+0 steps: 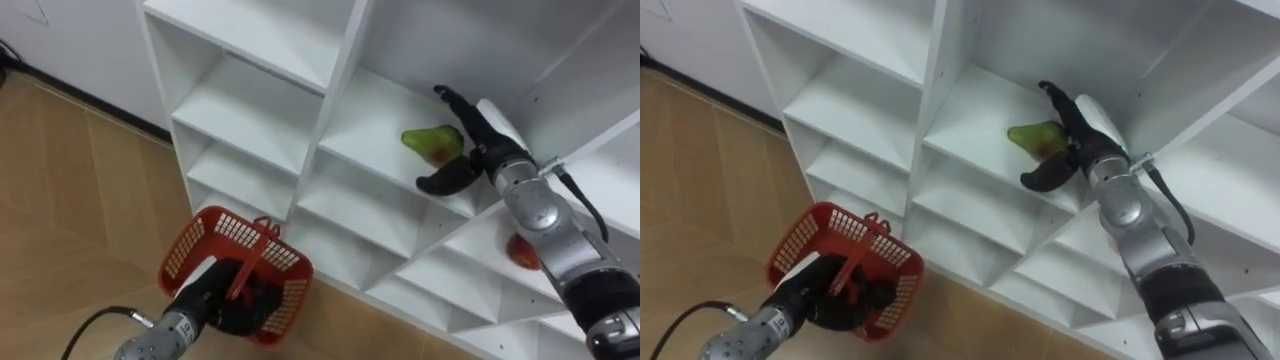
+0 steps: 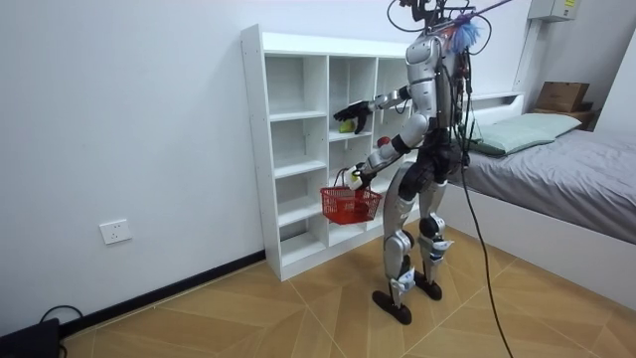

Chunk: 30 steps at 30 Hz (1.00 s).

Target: Collect fruits from the closet

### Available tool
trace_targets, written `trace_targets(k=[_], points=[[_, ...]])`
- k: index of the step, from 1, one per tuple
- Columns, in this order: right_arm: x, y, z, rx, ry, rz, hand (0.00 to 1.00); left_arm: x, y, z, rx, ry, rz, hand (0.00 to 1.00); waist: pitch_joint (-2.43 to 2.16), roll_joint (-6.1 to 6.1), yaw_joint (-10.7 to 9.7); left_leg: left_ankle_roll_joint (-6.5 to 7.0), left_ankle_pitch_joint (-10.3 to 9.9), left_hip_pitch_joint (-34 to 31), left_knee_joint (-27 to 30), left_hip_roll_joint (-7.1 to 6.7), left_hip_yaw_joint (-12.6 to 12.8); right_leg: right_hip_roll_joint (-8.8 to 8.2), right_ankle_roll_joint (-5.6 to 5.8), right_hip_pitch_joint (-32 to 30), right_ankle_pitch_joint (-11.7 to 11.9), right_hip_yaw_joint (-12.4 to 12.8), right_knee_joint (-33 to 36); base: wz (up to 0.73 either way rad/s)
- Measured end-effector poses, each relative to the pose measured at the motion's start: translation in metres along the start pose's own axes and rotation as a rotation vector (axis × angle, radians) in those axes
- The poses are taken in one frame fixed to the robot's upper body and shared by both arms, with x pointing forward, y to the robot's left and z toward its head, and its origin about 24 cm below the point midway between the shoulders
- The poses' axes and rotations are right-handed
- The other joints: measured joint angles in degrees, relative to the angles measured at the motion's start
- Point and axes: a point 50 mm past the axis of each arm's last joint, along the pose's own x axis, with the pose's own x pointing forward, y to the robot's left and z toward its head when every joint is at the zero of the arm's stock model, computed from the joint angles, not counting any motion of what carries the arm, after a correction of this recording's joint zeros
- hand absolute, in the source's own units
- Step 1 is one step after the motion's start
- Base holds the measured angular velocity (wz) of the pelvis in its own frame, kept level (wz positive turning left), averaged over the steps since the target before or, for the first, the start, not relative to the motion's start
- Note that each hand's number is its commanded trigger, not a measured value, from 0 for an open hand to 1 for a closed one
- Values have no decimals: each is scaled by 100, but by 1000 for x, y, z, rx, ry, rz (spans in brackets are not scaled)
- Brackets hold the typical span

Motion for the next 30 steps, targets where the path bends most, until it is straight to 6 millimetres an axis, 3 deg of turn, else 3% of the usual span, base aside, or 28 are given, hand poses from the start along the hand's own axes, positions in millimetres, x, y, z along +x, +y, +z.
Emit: trace_targets(k=[6, 12, 20, 30], points=[[10, -12, 12, -101, -32, -48, 0, 3, 1, 5, 5, -14, 12, 100, 10, 6, -27, -11, 113, -284, 0, 2, 8, -22, -46, -334, 38, -3, 104, -1], [13, -25, 15, -150, -55, -141, 0, 9, 5, 19, 19, -56, 22, 100, 72, 80, -45, -13, 191, -579, 82, 9, -26, 7, -55, -581, 131, 30, 83, 0], [12, -32, 18, -162, -83, -275, 0, 16, -8, 29, 5, -81, 6, 100, 83, 95, 2, 37, 303, -863, 85, -9, 65, -17, -24, -936, 262, 170, 75, -7], [16, -36, 19, -139, -64, -294, 0, 21, -16, 32, 31, -68, -27, 100, 109, 135, 2, 75, 392, -925, 28, -34, 110, -66, -6, -1031, 319, 191, 89, 0]])
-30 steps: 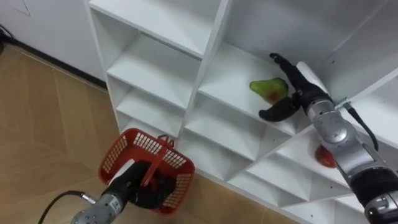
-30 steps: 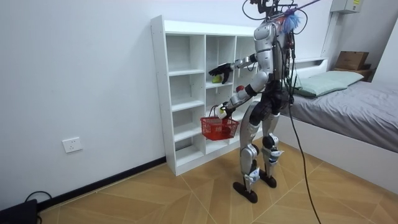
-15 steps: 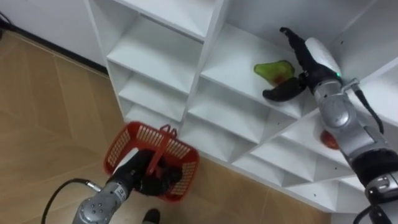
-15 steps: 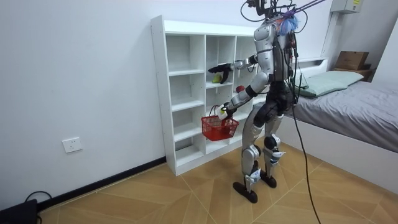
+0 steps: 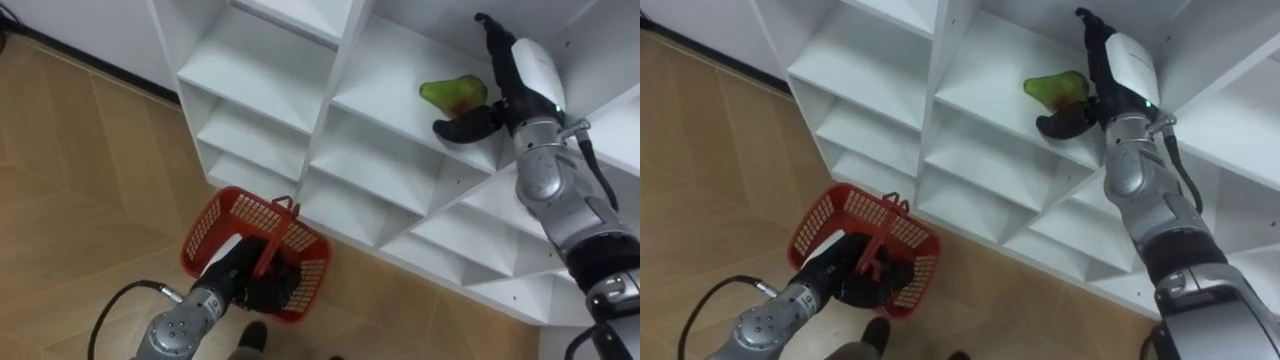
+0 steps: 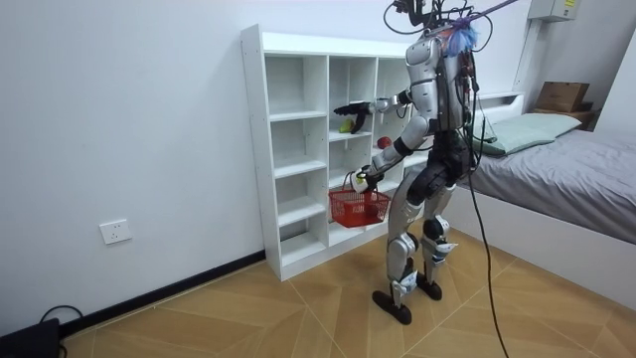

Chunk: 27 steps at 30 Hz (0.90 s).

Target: Collect fruits from the closet

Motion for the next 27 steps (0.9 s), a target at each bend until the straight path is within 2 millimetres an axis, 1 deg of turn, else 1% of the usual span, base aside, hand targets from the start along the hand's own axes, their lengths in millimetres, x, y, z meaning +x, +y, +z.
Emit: trace_targets(k=[4, 7, 16, 26, 27], points=[[1, 0, -1, 34, 25, 15, 0, 1, -1, 2, 6, -4, -9, 100, -2, -3, 14, 8, 12, -6, -2, -1, 12, -6, 1, -3, 17, 1, -1, 0], [4, -1, -1, 42, 33, 34, 0, 4, 0, 4, 9, -5, -10, 100, -11, -17, 46, 11, 42, 11, -52, 0, 50, -10, -1, -26, 36, 43, -3, -5], [4, 0, -4, 113, 65, 107, 0, 5, -1, 2, 26, 11, -32, 100, -13, -18, 50, 9, 42, 21, -40, -3, 39, -11, 3, -4, 34, 0, -9, 0], [3, 2, -9, 186, 97, 203, 0, 8, 4, 9, 32, -12, -22, 100, -18, -27, 80, 9, 45, 32, -33, 0, 42, -8, -4, 12, 45, -6, -12, 0], [3, 2, -9, 186, 99, 212, 2, 8, 5, 10, 32, -13, -22, 100, -18, -27, 84, 9, 45, 35, -33, 0, 43, -7, -6, 15, 47, -5, -11, 0]])
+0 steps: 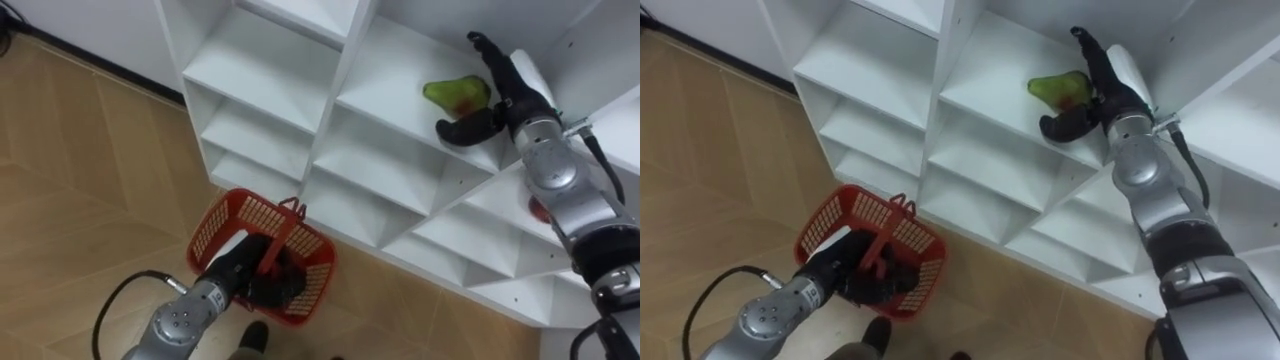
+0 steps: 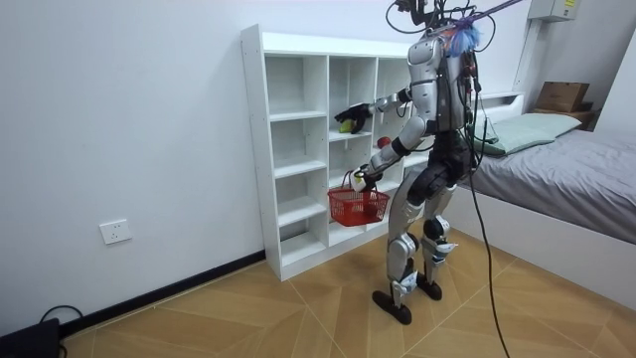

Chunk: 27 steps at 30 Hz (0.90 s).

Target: Collect fruits from the closet

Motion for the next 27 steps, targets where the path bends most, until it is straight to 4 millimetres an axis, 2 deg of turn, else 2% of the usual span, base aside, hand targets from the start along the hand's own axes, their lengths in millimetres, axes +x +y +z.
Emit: trace_targets(k=[1, 2, 3, 4, 15, 27], points=[[0, 0, -1, -1, 4, 11, 5, 0, 0, 0, 1, -1, 1, 100, 0, 0, 7, -1, 1, 2, 2, 1, 0, 1, -2, 4, 3, 1, 0, 0], [0, 0, -1, -2, 8, 22, 36, 0, 0, 0, 1, -1, 1, 100, 0, 0, 14, -1, 2, 4, 3, 2, 0, 2, -3, 6, 4, 4, 0, 0], [0, 0, -2, -2, 10, 29, 81, 0, 0, 0, 1, -1, 2, 100, 0, 0, 14, -2, 3, 4, 3, 2, 0, 2, -3, 5, 5, 8, 0, 0], [0, 0, -2, -3, 12, 39, 100, 0, 1, 0, 2, -1, 2, 100, 0, -1, 14, -2, 6, 4, 3, 2, 0, 2, -2, 3, 5, 17, 0, 0], [3, -6, -3, -15, 43, -4, 100, 0, 1, 1, 3, -2, 4, 100, 3, -5, 81, 4, 17, 0, -19, -2, 1, 4, 5, 9, 25, 21, -2, 0], [4, -7, -5, -2, 78, -9, 100, 2, 3, 4, 6, -12, 7, 100, 31, -30, 89, 10, 12, 1, -31, -4, 0, -8, 10, 10, 23, 12, -16, 0]])
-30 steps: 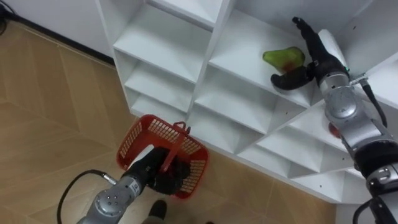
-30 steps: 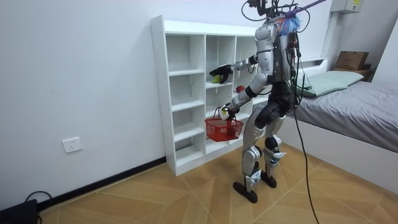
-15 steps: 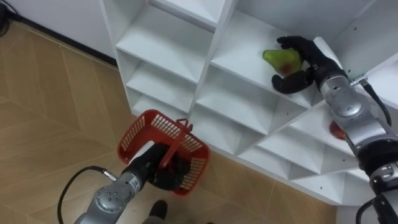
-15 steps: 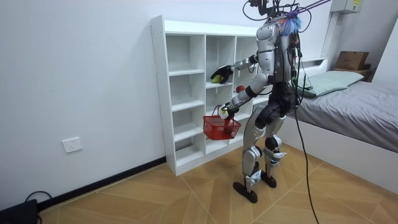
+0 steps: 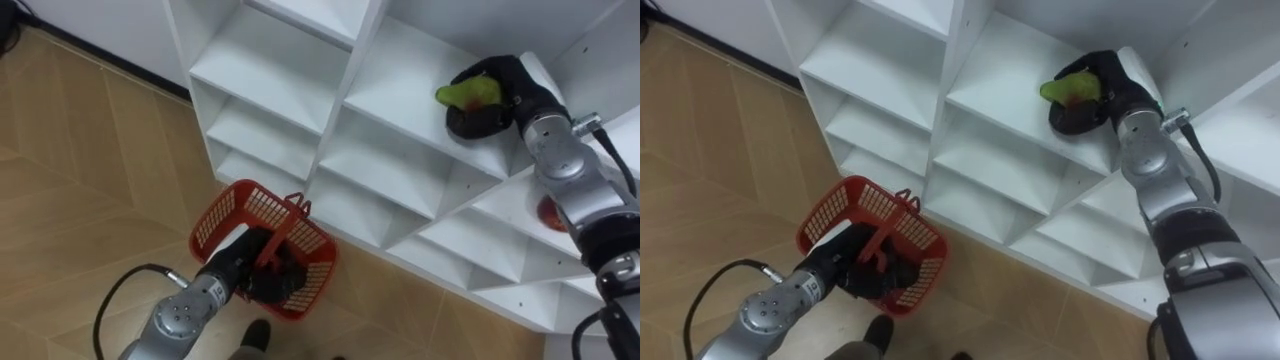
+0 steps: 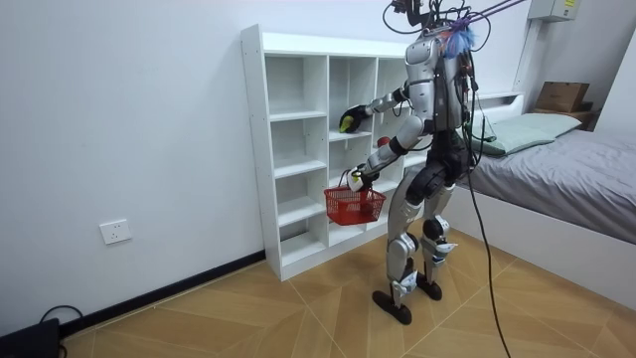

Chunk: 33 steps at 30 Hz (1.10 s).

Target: Collect fruits from the closet

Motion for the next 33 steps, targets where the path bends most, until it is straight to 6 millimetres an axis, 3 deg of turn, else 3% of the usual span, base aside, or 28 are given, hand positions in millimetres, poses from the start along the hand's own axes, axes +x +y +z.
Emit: trace_targets(k=[4, 13, 24, 30, 33], points=[[1, -1, 2, 5, -3, -5, 100, 0, 0, 0, 0, 0, 1, 100, 33, -5, 2, 1, -2, -7, 1, -4, -1, 0, 1, 0, -1, -4, -2, 0], [0, 0, 3, -6, -12, -6, 100, 0, 0, 1, 2, -2, -2, 100, 32, -5, -4, 2, -1, -10, -3, 0, 15, -8, 9, -29, -6, -5, -7, -1], [-5, 6, 17, -81, -116, -30, 100, 2, -7, 4, 3, -20, -6, 100, 21, 13, -18, 41, -50, -16, -14, 25, 229, -8, 14, -170, -8, 257, 103, -10], [-13, 14, 28, -112, -193, -32, 100, 1, -2, 3, 5, -28, 40, 100, 5, 174, -117, 48, -94, -87, 56, 82, 278, 2, 17, -231, 1, 272, 117, -4], [-18, 22, 33, -118, -234, -21, 100, 2, -4, 0, -1, -19, 46, 100, -47, 301, -169, 45, -103, -100, 57, 96, 310, 10, 14, -263, 2, 280, 122, -7]])
